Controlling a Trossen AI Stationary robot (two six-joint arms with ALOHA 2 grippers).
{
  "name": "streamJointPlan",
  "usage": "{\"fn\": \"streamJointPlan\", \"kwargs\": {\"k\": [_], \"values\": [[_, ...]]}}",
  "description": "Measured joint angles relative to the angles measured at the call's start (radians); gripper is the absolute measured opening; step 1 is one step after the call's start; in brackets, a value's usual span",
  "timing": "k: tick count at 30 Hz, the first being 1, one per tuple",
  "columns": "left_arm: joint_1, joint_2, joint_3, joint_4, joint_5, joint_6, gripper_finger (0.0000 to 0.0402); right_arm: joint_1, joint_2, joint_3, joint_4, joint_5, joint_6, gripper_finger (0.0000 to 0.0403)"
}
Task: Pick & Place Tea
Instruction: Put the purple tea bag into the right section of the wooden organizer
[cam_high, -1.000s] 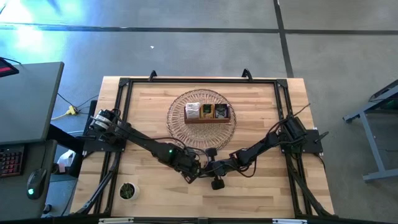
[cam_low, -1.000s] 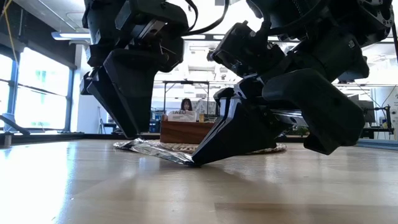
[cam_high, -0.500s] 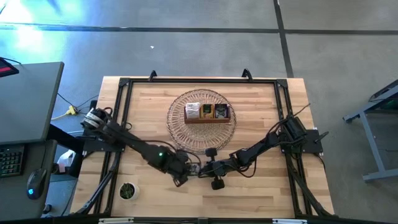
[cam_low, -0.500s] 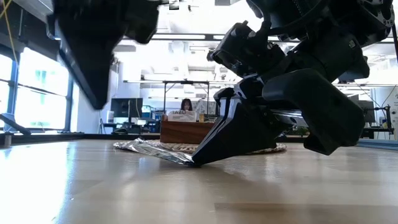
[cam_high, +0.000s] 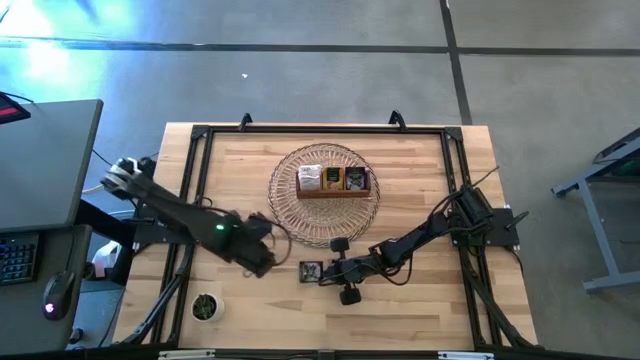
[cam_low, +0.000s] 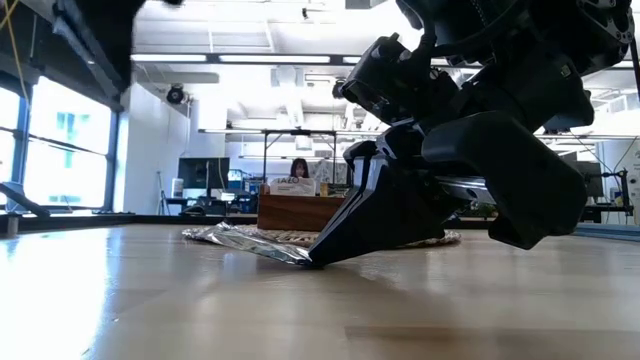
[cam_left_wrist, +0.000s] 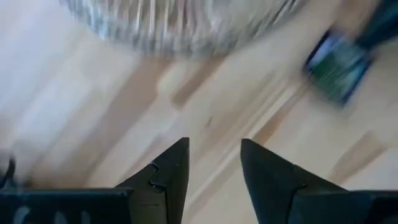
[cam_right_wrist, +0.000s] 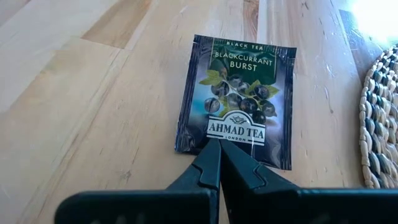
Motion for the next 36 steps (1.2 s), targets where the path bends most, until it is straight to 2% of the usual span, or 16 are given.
{"fn": "streamJointPlan", "kwargs": {"k": [2, 4, 7, 11, 14, 16, 22, 26, 36], "values": [[-0.027, -0.068, -0.037, 0.038, -0.086, -0.004, 0.0142, -0.001, 0.000, -0.001, 0.003, -0.003, -0.001, 0.0001], [-0.050, -0.143, -0.125, 0.123, -0.125, -0.008, 0.0142, -0.001, 0.000, 0.000, 0.001, -0.003, -0.002, 0.0001], [-0.059, -0.228, -0.335, 0.457, -0.151, -0.027, 0.0142, -0.001, 0.000, 0.000, 0.002, -0.003, -0.006, 0.0001], [-0.035, -0.259, -0.619, 1.094, -0.116, -0.012, 0.0142, -0.001, 0.000, -0.001, 0.008, -0.003, -0.007, 0.0001], [-0.009, -0.197, -0.754, 1.468, -0.029, -0.008, 0.0142, -0.001, 0.000, -0.001, 0.009, -0.002, -0.009, 0.0001], [0.005, -0.142, -0.789, 1.593, 0.006, 0.005, 0.0142, -0.001, 0.000, -0.001, 0.013, -0.001, -0.010, 0.0001], [0.006, -0.014, -0.773, 1.628, 0.074, 0.003, 0.0142, -0.008, 0.002, -0.001, 0.036, 0.008, -0.013, 0.0001], [0.013, 0.071, -0.734, 1.622, 0.119, -0.090, 0.0142, -0.015, 0.003, -0.002, 0.046, 0.013, -0.005, 0.0002], [0.022, 0.171, -0.687, 1.601, 0.090, -0.289, 0.0142, -0.018, 0.003, -0.002, 0.063, 0.035, -0.007, 0.0001]]}}
